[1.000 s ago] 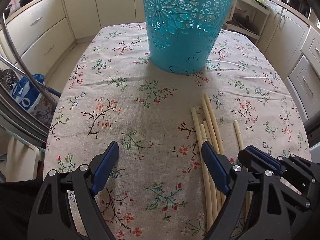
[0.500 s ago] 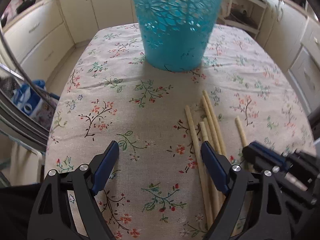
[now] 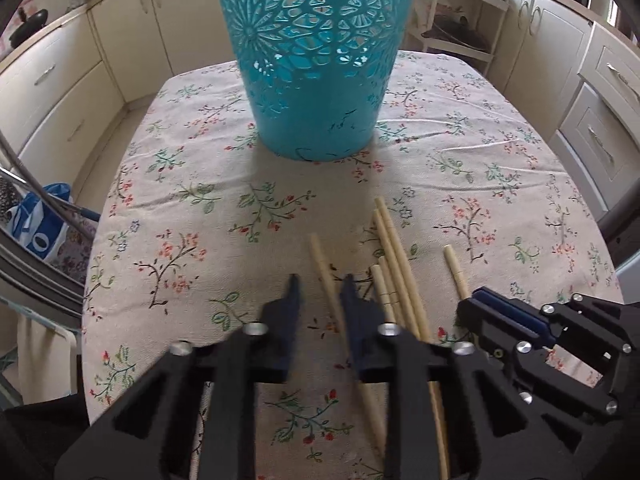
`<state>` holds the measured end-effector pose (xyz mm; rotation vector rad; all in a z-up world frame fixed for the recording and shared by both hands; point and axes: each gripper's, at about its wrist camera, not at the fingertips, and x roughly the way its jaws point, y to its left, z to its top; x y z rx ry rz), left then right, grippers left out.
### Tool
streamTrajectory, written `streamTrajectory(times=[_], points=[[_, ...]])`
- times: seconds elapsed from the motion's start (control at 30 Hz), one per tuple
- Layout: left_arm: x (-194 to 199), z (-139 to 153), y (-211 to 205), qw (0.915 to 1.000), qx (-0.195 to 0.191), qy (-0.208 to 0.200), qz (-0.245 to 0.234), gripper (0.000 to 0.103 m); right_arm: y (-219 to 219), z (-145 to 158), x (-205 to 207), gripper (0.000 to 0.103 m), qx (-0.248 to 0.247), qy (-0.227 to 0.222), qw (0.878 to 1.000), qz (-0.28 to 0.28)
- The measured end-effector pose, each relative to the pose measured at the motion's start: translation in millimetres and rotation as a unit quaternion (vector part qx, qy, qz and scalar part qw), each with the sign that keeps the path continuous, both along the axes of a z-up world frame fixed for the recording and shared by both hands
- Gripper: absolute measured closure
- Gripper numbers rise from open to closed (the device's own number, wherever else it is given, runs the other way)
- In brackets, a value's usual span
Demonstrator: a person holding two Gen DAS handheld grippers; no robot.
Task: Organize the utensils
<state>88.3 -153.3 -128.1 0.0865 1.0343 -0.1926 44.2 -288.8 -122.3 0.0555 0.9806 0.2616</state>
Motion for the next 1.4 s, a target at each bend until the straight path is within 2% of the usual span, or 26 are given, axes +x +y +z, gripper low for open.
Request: streamTrajectory(times=[0.13, 0.27, 0.37, 0.57, 0.83, 0.93, 1.0, 1.13, 1.27, 1.4], points=[[-2.2, 0.1, 2.3, 0.9998, -0.014, 0.012, -0.002, 0.095, 1.7, 0.7, 5.5, 0.095, -0.007, 0.009, 1.000, 0.006], [-4.2, -0.8, -2.0, 0.9999, 0.002, 0.008, -0.010, 0.095, 6.8, 1.5, 9.7, 0.095, -0.027, 0.012, 0.999, 0.022], [-5.7, 1.0, 0.9, 0.9999, -0.004, 0.010, -0.012, 0.098, 2.6, 1.8, 9.2, 0.096, -0.020, 0.018, 0.999, 0.019], [-18.9, 25.7, 9.0, 0.9996, -0.007, -0.027, -0.008, 0.098, -22.2, 1.4, 8.8, 0.097, 0.046, 0.029, 0.998, -0.018], [-31.9, 87.3, 19.6, 0.9936, -0.043, -0.104, -0.013, 0.098, -37.9, 7.5, 5.7, 0.097, 0.109, 0.007, 0.993, -0.046], [-27.4, 122.8, 30.8, 0.9863, -0.080, -0.144, -0.009, 0.098, -43.5, 9.7, 5.4, 0.097, 0.127, -0.003, 0.990, -0.058], [-22.9, 151.1, 39.0, 0.9784, -0.106, -0.178, -0.007, 0.098, -46.4, 9.7, 6.3, 0.097, 0.139, -0.006, 0.988, -0.065], [-2.7, 200.1, 47.6, 0.9624, -0.133, -0.237, 0.001, 0.098, -51.2, 11.5, 6.5, 0.097, 0.161, -0.013, 0.984, -0.073], [26.5, 233.5, 47.4, 0.9480, -0.151, -0.280, 0.010, 0.098, -53.0, 14.1, 7.4, 0.097, 0.176, -0.022, 0.981, -0.076], [62.0, 244.6, 37.1, 0.9394, -0.165, -0.300, 0.019, 0.098, -54.8, 14.0, 8.1, 0.097, 0.185, -0.023, 0.979, -0.078]])
